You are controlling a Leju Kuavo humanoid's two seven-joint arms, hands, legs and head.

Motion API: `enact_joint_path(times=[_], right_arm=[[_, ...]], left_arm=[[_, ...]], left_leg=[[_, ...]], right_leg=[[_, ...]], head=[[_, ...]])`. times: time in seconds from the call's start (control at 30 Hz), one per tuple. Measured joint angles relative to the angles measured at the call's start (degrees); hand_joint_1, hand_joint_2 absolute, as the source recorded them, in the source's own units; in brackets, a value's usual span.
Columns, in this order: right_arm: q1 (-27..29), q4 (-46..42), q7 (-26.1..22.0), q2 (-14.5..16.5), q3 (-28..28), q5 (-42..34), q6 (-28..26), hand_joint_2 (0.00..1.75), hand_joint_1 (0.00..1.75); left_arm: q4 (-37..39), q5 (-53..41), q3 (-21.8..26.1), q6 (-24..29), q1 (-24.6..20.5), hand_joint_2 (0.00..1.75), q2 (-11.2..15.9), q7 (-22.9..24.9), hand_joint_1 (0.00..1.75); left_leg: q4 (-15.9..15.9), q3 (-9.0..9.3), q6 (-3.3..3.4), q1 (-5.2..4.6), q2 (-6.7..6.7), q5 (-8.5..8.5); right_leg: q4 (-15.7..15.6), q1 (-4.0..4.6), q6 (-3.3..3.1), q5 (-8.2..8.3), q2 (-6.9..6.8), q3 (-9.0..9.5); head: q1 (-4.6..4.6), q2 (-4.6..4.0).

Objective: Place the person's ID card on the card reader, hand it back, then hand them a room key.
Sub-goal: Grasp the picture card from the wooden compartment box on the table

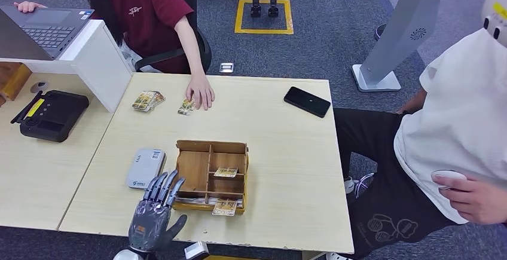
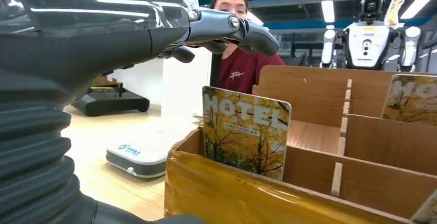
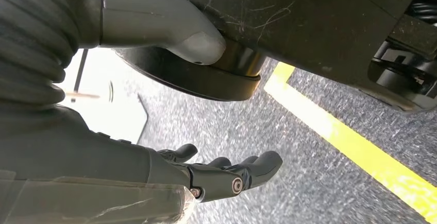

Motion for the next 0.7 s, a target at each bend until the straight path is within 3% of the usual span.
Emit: enact_joint_path(times=[0.7], right_arm=[[0.65, 0.0, -0.21, -0.05, -6.66, -5.59, -2.26, 1.75, 0.0]], left_arm=[[-1.32, 2.51, 1.27, 0.02, 2.16, 1.75, -0.99, -1.27, 0.0]], left_leg=[[0.0, 0.0, 0.0, 0.0, -0.01, 0.0]], right_leg=[[0.0, 0.0, 0.0, 0.0, -0.02, 0.0]], head=[[-0.01, -0.01]])
